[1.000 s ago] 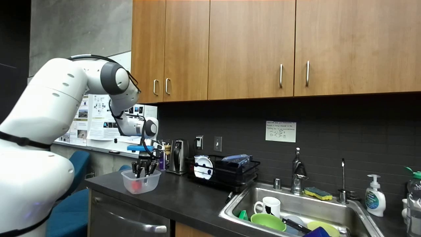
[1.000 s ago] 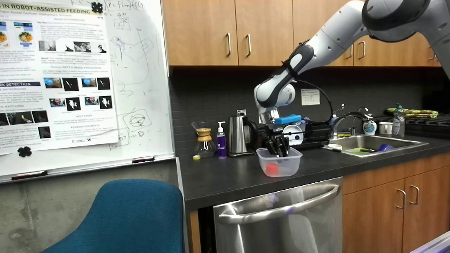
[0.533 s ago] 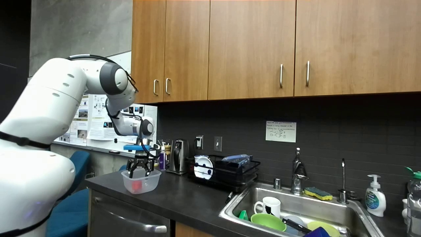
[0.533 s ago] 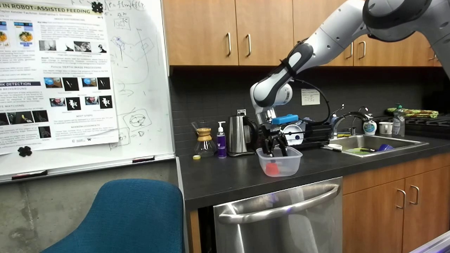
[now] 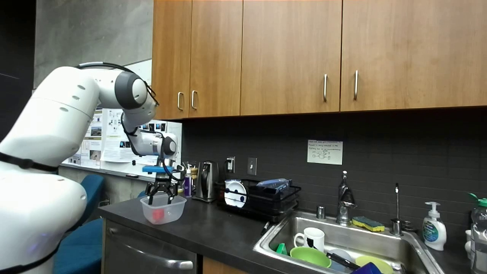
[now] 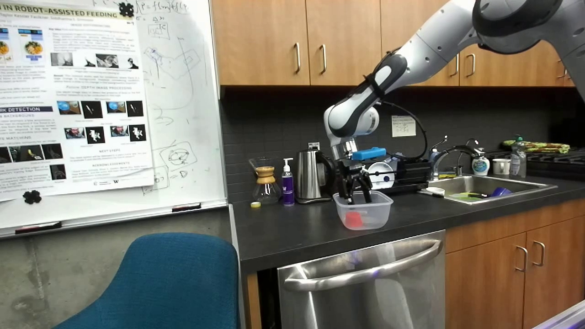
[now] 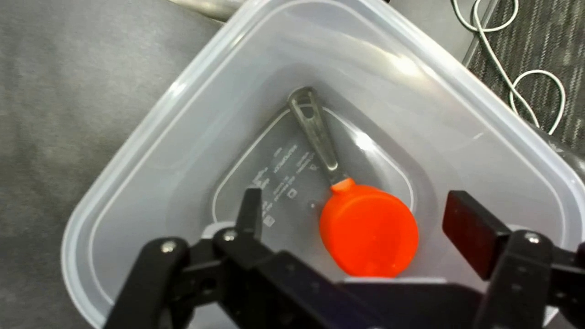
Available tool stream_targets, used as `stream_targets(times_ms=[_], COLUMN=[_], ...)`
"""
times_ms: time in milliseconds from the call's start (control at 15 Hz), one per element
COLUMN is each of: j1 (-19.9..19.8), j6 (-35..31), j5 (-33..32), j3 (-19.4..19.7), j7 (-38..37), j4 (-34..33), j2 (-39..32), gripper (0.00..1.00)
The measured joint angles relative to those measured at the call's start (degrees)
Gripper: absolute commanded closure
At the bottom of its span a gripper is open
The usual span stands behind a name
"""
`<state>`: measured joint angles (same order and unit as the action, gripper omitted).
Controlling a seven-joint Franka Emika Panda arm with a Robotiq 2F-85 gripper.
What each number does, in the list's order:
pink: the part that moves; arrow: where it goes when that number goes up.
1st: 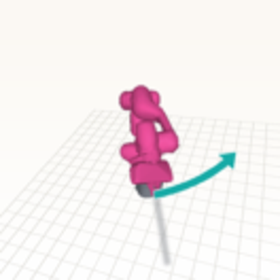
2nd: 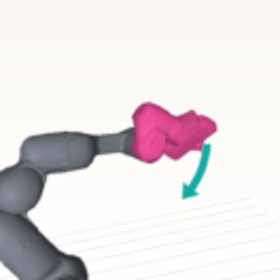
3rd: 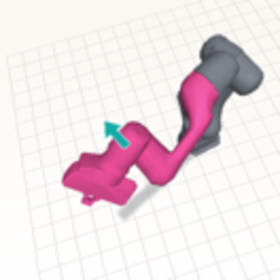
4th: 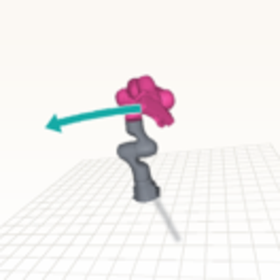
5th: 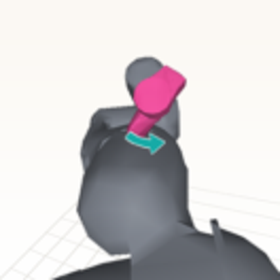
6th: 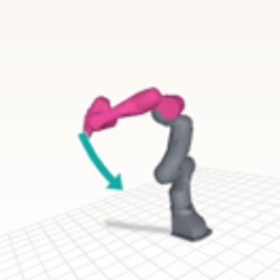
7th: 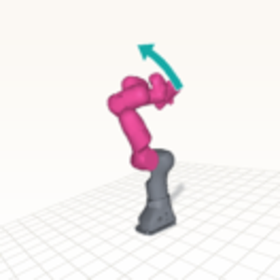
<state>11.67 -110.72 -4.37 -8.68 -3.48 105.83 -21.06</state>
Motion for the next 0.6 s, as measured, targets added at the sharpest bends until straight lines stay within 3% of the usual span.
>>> stream_targets(times_ms=[600], j1=[-0.02], j6=[-1.33], j5=[0.2], j3=[-0.06], j7=[1.1], j4=[-2.95], j2=[-3.88], gripper=[0.0])
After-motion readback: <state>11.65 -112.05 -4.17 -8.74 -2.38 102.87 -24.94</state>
